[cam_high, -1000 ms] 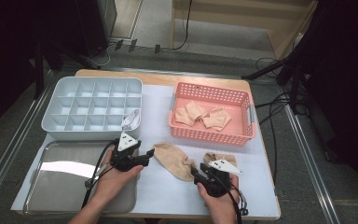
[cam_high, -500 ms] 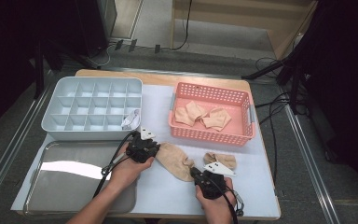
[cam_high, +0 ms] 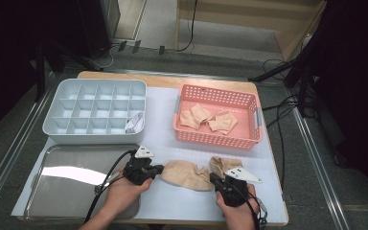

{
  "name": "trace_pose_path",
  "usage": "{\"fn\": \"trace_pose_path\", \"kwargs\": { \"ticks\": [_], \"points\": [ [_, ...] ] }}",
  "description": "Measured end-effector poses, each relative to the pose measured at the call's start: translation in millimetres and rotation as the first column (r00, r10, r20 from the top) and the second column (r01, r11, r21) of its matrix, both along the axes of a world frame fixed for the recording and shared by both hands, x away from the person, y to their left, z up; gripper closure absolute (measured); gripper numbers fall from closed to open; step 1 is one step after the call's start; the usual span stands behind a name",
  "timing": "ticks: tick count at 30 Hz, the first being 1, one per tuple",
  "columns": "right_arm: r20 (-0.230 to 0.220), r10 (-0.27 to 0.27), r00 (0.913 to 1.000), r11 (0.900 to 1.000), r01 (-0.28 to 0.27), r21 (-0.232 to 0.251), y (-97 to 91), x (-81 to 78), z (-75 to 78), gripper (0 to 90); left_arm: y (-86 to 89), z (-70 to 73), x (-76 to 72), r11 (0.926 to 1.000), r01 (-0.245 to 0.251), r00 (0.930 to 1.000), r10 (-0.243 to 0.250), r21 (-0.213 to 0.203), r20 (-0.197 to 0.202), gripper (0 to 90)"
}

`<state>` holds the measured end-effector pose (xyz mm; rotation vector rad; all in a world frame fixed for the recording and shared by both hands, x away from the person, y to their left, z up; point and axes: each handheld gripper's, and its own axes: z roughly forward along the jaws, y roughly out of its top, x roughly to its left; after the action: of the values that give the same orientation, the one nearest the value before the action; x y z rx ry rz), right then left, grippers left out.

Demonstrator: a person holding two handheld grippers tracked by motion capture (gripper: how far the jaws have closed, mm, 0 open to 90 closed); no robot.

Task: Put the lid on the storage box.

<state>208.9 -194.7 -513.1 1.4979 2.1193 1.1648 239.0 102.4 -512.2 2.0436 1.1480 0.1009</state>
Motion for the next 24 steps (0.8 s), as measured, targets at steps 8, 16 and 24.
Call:
{"fn": "trace_pose_path", "kwargs": {
  "ticks": [8, 16, 24],
  "points": [
    [0.068, -0.047, 0.9965, 0.9939, 0.04, 0.103, -22.4, -12.3, 17.9, 73.1, 4.9, -4.8, -15.8, 0.9997, -0.015, 0.9994, 0.016, -0.021, 0.031, 75.2],
    [0.048, -0.094, 0.9944, 0.9956, 0.094, 0.002, -23.5, -15.0, 4.4, 67.0, 3.9, -4.6, -13.4, 0.998, -0.029, 0.998, 0.032, -0.056, 0.055, 67.0],
    [0.068, -0.112, 0.9914, 0.9937, 0.112, 0.002, -13.2, -5.1, 12.1, 89.2, 4.2, -5.3, -12.4, 0.9987, -0.024, 0.9988, 0.026, -0.046, 0.042, 79.0]
  ]
}}
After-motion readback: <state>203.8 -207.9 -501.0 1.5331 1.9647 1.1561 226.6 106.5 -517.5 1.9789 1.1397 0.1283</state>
